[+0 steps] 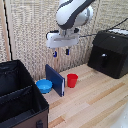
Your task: Please find the red cup among the items before you. Carefully move your gripper towards it and gently hold it. Locate the front section of the organizer in front of you. Transfer the red cup above the front section and let go, placing it within that section.
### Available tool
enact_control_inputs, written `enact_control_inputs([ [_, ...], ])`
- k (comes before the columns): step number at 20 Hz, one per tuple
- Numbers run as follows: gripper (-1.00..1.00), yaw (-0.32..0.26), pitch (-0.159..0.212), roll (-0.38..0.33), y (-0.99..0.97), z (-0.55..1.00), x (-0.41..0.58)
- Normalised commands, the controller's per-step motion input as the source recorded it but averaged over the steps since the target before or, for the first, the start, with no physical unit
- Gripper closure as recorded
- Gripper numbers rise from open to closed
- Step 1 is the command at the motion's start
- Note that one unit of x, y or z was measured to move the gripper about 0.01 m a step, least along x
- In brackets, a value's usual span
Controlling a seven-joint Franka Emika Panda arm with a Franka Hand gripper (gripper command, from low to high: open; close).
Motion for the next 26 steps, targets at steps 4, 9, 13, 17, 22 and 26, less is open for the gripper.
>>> enact_control_inputs([
  [4,-1.00,-0.085,0.025,0.114,-0.61,-0.09,-0.089],
  [9,-1.00,-0.087,0.021,0.130,-0.67,-0.13,-0.123],
  [13,-1.00,-0.085,0.018,0.117,-0.61,-0.15,-0.136],
  [17,-1.00,-0.056,0.000,0.091,-0.48,-0.30,-0.194],
  [22,-1.00,-0.061,0.001,0.081,-0.42,-0.34,-0.131],
  [26,-1.00,-0.032,0.000,0.077,-0.37,-0.42,-0.083],
])
